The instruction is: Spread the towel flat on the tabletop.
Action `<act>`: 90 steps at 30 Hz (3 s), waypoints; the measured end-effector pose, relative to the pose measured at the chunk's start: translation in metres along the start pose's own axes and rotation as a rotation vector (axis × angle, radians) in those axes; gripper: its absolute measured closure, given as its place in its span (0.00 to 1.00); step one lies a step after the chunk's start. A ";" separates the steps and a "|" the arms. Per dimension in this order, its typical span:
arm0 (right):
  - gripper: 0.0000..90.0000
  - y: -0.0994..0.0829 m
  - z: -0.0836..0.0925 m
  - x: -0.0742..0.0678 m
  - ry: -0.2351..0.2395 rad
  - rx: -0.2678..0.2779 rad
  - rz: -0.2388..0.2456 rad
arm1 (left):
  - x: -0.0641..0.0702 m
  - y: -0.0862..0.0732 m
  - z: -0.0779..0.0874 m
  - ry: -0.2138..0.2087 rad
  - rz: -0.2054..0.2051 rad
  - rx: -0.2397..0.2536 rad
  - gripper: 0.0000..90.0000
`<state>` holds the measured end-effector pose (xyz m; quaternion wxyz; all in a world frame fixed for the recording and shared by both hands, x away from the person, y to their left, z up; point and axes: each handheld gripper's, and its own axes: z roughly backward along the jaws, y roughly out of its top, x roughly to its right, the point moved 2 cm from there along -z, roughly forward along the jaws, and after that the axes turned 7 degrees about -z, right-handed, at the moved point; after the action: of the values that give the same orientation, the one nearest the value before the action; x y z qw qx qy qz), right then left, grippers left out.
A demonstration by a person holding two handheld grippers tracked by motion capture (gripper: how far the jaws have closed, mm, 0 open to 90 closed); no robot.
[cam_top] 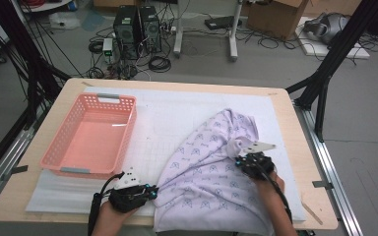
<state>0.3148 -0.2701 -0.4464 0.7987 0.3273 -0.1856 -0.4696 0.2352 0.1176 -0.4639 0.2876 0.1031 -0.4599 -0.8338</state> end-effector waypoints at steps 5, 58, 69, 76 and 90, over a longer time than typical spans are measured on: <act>0.96 -0.039 0.038 0.039 -0.010 0.030 -0.182 | -0.001 0.001 -0.005 -0.019 0.020 0.001 0.82; 0.73 -0.006 -0.006 0.037 0.054 -0.005 -0.167 | -0.037 0.052 -0.042 0.099 0.005 -0.012 0.96; 0.56 0.019 0.004 0.025 -0.087 0.170 -0.186 | -0.020 0.028 -0.010 0.069 0.003 0.037 0.95; 0.58 0.034 -0.005 0.019 -0.126 0.204 -0.095 | -0.017 0.026 -0.019 0.049 0.009 0.050 0.95; 0.96 0.008 -0.010 0.028 -0.114 0.038 -0.032 | -0.013 0.027 -0.024 0.007 0.020 0.074 0.91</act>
<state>0.3398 -0.2885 -0.4480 0.7728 0.3179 -0.2344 -0.4968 0.2670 0.0971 -0.4568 0.2936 0.1119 -0.4904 -0.8129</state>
